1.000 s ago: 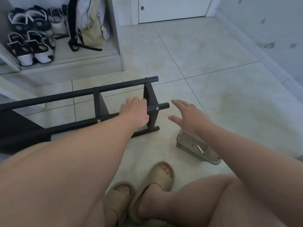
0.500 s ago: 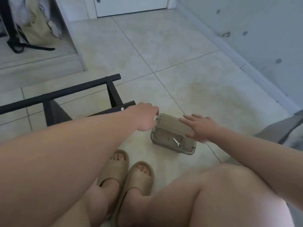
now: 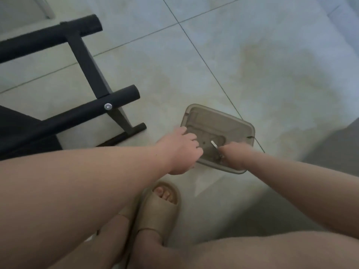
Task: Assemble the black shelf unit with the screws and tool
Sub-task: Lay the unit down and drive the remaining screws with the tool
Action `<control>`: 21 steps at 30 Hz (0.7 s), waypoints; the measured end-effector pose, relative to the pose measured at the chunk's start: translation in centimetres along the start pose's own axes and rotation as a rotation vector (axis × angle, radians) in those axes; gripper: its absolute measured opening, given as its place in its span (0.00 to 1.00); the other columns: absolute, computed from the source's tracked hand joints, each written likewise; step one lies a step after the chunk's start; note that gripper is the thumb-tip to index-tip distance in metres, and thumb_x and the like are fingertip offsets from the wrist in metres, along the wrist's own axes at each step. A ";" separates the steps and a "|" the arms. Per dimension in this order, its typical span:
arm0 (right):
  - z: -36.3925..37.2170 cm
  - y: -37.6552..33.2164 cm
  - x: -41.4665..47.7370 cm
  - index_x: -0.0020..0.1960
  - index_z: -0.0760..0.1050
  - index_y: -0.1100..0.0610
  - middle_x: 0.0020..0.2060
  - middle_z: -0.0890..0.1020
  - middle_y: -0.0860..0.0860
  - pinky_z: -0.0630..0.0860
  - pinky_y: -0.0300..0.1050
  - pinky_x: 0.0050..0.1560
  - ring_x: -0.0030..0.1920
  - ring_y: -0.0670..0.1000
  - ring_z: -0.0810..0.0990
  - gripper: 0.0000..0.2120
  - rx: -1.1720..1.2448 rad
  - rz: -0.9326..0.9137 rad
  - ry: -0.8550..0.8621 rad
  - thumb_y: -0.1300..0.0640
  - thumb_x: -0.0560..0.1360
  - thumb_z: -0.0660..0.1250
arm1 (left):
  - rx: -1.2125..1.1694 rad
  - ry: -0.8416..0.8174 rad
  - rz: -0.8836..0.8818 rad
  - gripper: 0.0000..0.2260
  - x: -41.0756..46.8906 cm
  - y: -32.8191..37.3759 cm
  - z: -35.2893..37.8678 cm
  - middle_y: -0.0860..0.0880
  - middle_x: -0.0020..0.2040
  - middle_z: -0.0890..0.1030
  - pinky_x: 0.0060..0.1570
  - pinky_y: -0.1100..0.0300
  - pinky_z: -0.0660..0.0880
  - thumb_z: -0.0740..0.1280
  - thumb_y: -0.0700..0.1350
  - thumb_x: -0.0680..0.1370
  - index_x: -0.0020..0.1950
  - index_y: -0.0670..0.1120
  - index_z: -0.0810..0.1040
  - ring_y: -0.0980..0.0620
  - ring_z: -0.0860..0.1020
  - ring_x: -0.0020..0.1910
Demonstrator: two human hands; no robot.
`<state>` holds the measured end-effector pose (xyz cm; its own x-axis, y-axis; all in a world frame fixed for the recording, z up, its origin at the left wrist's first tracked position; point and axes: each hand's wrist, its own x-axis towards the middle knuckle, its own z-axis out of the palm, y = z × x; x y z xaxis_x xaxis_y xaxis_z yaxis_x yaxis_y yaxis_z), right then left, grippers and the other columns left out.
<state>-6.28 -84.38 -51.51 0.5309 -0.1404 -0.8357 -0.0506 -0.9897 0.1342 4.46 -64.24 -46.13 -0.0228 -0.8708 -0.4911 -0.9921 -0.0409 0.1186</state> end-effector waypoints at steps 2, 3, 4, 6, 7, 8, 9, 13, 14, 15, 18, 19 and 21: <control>1.2 -0.2 1.5 0.70 0.72 0.52 0.59 0.82 0.54 0.70 0.49 0.60 0.58 0.57 0.81 0.18 -0.077 -0.010 0.019 0.54 0.81 0.59 | -0.007 -0.042 -0.011 0.17 0.8 -0.2 1.3 0.46 0.66 0.77 0.75 0.40 0.53 0.52 0.55 0.85 0.66 0.47 0.71 0.43 0.69 0.71; 1.6 -0.2 2.1 0.71 0.72 0.52 0.58 0.82 0.53 0.69 0.50 0.61 0.58 0.56 0.81 0.19 -0.107 -0.008 0.031 0.56 0.81 0.59 | -0.017 -0.036 -0.019 0.17 1.0 -0.4 1.9 0.46 0.63 0.79 0.76 0.40 0.51 0.51 0.55 0.86 0.64 0.47 0.72 0.43 0.71 0.68; 1.9 -0.2 2.7 0.71 0.72 0.53 0.58 0.82 0.54 0.70 0.50 0.61 0.58 0.57 0.81 0.19 -0.129 -0.004 0.047 0.58 0.80 0.59 | -0.021 -0.012 -0.024 0.17 1.1 -0.7 2.3 0.47 0.61 0.80 0.77 0.41 0.49 0.50 0.55 0.86 0.63 0.48 0.73 0.44 0.72 0.66; 2.2 -0.2 3.5 0.68 0.74 0.54 0.60 0.81 0.55 0.72 0.51 0.61 0.60 0.58 0.79 0.17 -0.142 0.007 0.088 0.60 0.80 0.60 | -0.007 0.050 -0.017 0.17 1.3 -1.1 3.1 0.48 0.59 0.81 0.77 0.42 0.49 0.50 0.55 0.86 0.62 0.49 0.74 0.44 0.74 0.64; 2.3 -0.2 3.8 0.66 0.74 0.54 0.60 0.81 0.56 0.72 0.51 0.59 0.61 0.59 0.78 0.15 -0.136 0.010 0.106 0.60 0.81 0.60 | -0.003 0.079 -0.011 0.17 1.4 -1.2 3.3 0.49 0.58 0.81 0.76 0.43 0.50 0.50 0.56 0.85 0.61 0.49 0.74 0.44 0.74 0.63; 2.4 -0.2 4.1 0.65 0.75 0.55 0.60 0.81 0.56 0.72 0.50 0.57 0.61 0.60 0.78 0.14 -0.130 0.011 0.119 0.60 0.81 0.60 | -0.003 0.107 -0.009 0.16 1.4 -1.2 3.6 0.49 0.57 0.82 0.76 0.43 0.50 0.50 0.55 0.85 0.60 0.50 0.74 0.45 0.74 0.62; 2.6 -0.3 4.3 0.64 0.75 0.55 0.59 0.81 0.57 0.72 0.50 0.54 0.61 0.60 0.78 0.13 -0.129 0.009 0.130 0.61 0.81 0.60 | -0.008 0.134 -0.010 0.16 1.4 -1.2 3.9 0.49 0.56 0.82 0.76 0.43 0.51 0.51 0.55 0.85 0.59 0.50 0.74 0.45 0.75 0.61; 3.0 -0.8 4.6 0.60 0.76 0.58 0.57 0.82 0.57 0.75 0.50 0.51 0.58 0.61 0.80 0.11 -0.111 -0.003 0.137 0.63 0.80 0.60 | -0.028 0.169 -0.027 0.15 1.5 -0.9 4.4 0.48 0.55 0.82 0.76 0.43 0.51 0.51 0.54 0.85 0.58 0.50 0.75 0.44 0.75 0.60; 2.9 -0.8 4.6 0.59 0.77 0.58 0.57 0.82 0.58 0.76 0.50 0.51 0.58 0.61 0.81 0.10 -0.108 -0.006 0.128 0.64 0.80 0.60 | -0.029 0.163 -0.031 0.15 1.5 -0.9 4.4 0.48 0.55 0.82 0.76 0.43 0.51 0.51 0.54 0.85 0.58 0.50 0.75 0.44 0.75 0.60; 2.8 -0.9 4.6 0.58 0.77 0.58 0.56 0.82 0.58 0.76 0.50 0.51 0.57 0.61 0.81 0.10 -0.104 -0.011 0.119 0.64 0.80 0.61 | -0.032 0.158 -0.033 0.15 1.5 -0.9 4.4 0.49 0.55 0.82 0.76 0.43 0.50 0.51 0.54 0.85 0.58 0.50 0.75 0.44 0.75 0.60; 2.7 -0.8 4.1 0.58 0.77 0.58 0.56 0.82 0.58 0.76 0.50 0.50 0.57 0.61 0.81 0.09 -0.053 -0.013 0.120 0.63 0.80 0.61 | -0.027 0.144 -0.029 0.15 1.6 -0.9 4.4 0.49 0.55 0.82 0.76 0.43 0.50 0.51 0.55 0.85 0.57 0.50 0.75 0.45 0.75 0.60; 2.6 -0.7 3.8 0.58 0.77 0.58 0.56 0.82 0.59 0.76 0.50 0.49 0.56 0.61 0.81 0.09 -0.026 -0.008 0.127 0.63 0.80 0.61 | -0.028 0.121 -0.031 0.16 1.7 -1.0 4.3 0.49 0.56 0.82 0.76 0.44 0.50 0.51 0.56 0.85 0.57 0.50 0.75 0.45 0.75 0.61; 2.2 -0.6 3.2 0.58 0.76 0.59 0.56 0.82 0.59 0.76 0.50 0.51 0.56 0.61 0.81 0.10 0.059 0.014 0.117 0.63 0.79 0.61 | -0.045 0.063 -0.031 0.16 1.8 -1.0 3.6 0.49 0.59 0.81 0.77 0.45 0.50 0.52 0.57 0.85 0.60 0.50 0.74 0.45 0.74 0.64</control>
<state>-6.39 -84.27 -55.42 0.6244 -0.1531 -0.7660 -0.1062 -0.9881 0.1108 4.99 -64.03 -50.28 0.0169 -0.8977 -0.4403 -0.9857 -0.0888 0.1434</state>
